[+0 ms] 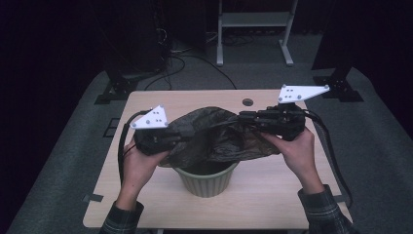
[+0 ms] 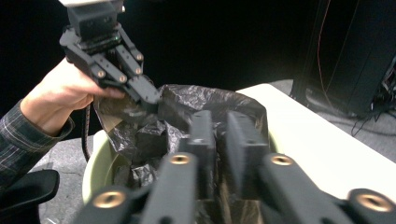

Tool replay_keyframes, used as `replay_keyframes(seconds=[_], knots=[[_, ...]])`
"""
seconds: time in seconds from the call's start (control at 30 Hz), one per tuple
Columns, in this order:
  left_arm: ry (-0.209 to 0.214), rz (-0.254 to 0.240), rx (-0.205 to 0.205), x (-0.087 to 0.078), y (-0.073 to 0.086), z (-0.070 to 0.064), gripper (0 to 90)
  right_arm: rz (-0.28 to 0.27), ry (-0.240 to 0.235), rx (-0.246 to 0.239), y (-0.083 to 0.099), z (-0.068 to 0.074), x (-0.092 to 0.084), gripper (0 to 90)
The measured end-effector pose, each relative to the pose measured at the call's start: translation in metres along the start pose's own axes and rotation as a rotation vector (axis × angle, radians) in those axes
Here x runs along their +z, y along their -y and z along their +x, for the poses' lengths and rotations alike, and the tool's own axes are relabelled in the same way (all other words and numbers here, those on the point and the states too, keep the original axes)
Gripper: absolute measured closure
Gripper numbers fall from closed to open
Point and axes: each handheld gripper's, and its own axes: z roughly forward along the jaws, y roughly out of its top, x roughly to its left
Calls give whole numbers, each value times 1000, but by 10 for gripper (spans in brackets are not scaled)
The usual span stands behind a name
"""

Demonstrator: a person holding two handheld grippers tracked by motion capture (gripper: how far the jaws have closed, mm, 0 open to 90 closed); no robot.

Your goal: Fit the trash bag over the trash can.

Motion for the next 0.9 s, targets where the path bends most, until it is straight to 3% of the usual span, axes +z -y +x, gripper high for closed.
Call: replay_keyframes(seconds=[0.07,0.27,0.37,0.5,0.67,0.8,0.9], knots=[[1,-4,-14,0,-4,6,900,6,31,1,0,-2,1,670],[2,-8,-39,1,-12,25,900,36,45,-6,2,-12,4,669],[-5,-5,-51,1,-15,33,900,10,30,-2,5,-12,4,641],[-9,3,-60,4,-19,39,900,-38,-11,-13,3,-2,-3,622],[-8,-6,-70,7,-19,42,900,32,-4,-30,2,0,3,623],[-14,-8,-80,5,-19,48,900,52,24,-36,8,-6,7,828],[-26,-6,-91,3,-17,55,900,47,50,-28,10,-16,8,886]])
